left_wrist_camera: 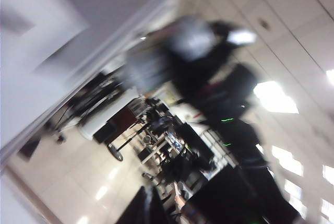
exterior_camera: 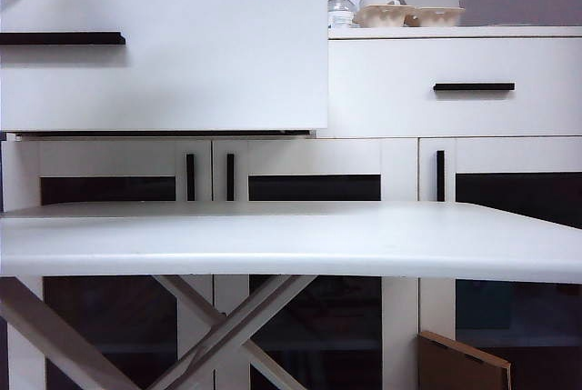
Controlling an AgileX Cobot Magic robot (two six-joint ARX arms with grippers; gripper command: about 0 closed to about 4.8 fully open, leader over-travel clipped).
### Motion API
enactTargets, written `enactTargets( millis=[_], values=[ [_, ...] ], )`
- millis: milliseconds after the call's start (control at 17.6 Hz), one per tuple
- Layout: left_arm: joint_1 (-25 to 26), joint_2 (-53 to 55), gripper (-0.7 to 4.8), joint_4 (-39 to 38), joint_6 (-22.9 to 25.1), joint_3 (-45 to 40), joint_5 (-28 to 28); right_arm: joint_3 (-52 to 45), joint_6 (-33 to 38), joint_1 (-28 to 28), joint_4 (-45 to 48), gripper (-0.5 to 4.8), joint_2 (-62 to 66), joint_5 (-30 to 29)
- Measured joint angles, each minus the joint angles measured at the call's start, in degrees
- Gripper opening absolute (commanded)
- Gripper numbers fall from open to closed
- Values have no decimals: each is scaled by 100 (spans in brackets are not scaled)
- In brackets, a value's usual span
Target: Pick up a can of beer from the white table, open the left drawer, place the beer inside the drawer, and finally close the drawer.
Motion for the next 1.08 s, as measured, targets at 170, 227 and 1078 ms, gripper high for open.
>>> enactTargets(
  millis=[170,227,1078],
  values=[
    [15,-4,-6,-1810,546,1567,341,-2,66,0,319,52,81,33],
    [13,-4,-6,-2796,1130,2087,452,-2,131,0,474,53,103,39],
    [-498,140,-6,-11599,8249,6382,-3226,1224,428,55,966,53,1436,98]
  ],
)
